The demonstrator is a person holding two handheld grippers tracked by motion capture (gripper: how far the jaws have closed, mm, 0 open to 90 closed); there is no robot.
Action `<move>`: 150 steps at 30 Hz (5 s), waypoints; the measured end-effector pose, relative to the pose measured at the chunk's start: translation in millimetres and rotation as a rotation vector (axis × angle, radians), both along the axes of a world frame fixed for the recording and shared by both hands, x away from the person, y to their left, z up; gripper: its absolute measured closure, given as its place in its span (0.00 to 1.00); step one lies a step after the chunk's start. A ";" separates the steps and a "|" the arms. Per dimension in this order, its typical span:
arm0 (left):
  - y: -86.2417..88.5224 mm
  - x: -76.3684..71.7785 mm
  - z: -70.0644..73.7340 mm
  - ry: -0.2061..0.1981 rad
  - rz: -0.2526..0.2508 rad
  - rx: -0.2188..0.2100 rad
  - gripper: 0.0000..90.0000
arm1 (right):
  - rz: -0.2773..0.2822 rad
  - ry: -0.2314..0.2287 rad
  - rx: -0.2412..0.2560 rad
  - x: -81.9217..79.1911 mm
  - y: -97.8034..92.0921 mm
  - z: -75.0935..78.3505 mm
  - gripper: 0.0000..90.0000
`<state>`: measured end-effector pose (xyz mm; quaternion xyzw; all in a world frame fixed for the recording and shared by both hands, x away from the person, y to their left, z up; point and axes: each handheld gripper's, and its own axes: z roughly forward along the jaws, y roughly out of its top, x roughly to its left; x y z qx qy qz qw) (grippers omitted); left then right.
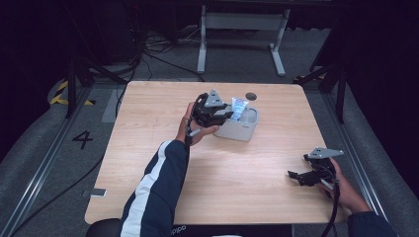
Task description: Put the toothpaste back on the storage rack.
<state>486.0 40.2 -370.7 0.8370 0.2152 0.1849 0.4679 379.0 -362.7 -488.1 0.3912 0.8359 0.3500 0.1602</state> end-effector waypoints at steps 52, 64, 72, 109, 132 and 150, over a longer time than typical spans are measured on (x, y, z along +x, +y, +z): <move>42.3 -71.4 -31.8 -0.028 -0.065 0.352 0.47 | -0.003 0.001 0.001 -0.3 0.1 0.0 0.00; 75.7 -87.9 -42.3 0.007 -0.014 0.407 0.40 | -0.004 0.001 0.001 -0.4 0.2 0.0 0.00; 105.6 -98.9 -54.6 0.037 0.042 0.432 0.35 | -0.004 0.001 0.001 -0.4 0.2 0.0 0.00; 219.3 -145.6 -106.9 0.282 0.244 0.201 0.17 | -0.008 0.001 0.001 -1.0 0.1 0.0 0.00; 217.8 -143.3 -112.0 0.281 0.276 0.170 0.07 | -0.001 0.000 0.000 0.4 1.0 0.0 0.00; 217.5 -142.3 -111.8 0.284 0.278 0.176 0.05 | 0.000 0.000 0.000 0.4 1.0 0.0 0.00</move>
